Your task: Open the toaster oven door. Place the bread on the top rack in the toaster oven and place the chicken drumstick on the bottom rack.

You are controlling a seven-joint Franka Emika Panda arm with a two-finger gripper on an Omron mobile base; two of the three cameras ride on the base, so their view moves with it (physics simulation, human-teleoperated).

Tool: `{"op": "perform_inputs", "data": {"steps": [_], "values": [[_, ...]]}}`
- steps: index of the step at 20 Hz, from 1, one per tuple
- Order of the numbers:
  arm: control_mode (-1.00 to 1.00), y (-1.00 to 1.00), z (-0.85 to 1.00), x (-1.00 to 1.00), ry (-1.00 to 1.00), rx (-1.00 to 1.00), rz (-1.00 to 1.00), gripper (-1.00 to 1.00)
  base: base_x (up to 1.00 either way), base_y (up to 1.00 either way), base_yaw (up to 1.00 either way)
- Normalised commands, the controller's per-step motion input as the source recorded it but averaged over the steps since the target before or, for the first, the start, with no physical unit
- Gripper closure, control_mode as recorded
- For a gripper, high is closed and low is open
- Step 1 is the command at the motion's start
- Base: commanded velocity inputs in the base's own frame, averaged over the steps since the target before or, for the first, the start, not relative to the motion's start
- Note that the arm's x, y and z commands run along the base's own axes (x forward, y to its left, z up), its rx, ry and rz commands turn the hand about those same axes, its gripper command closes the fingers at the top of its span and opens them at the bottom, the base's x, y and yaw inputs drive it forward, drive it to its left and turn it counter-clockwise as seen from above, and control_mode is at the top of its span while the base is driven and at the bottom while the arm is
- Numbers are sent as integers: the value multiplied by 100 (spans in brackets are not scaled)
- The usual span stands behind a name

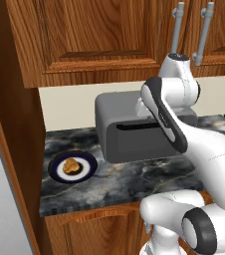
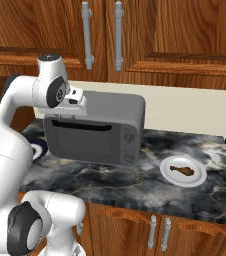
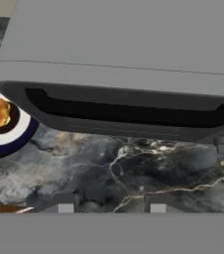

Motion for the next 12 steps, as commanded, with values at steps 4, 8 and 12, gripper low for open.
{"op": "perform_inputs", "data": {"steps": [4, 8, 12], "values": [[-100, -22, 0, -9, -1, 1, 0, -100, 0, 0, 0], [-100, -44, -16, -36, 0, 14, -1, -100, 0, 0, 0], [-100, -16, -45, -19, -1, 21, -19, -100, 0, 0, 0]]}}
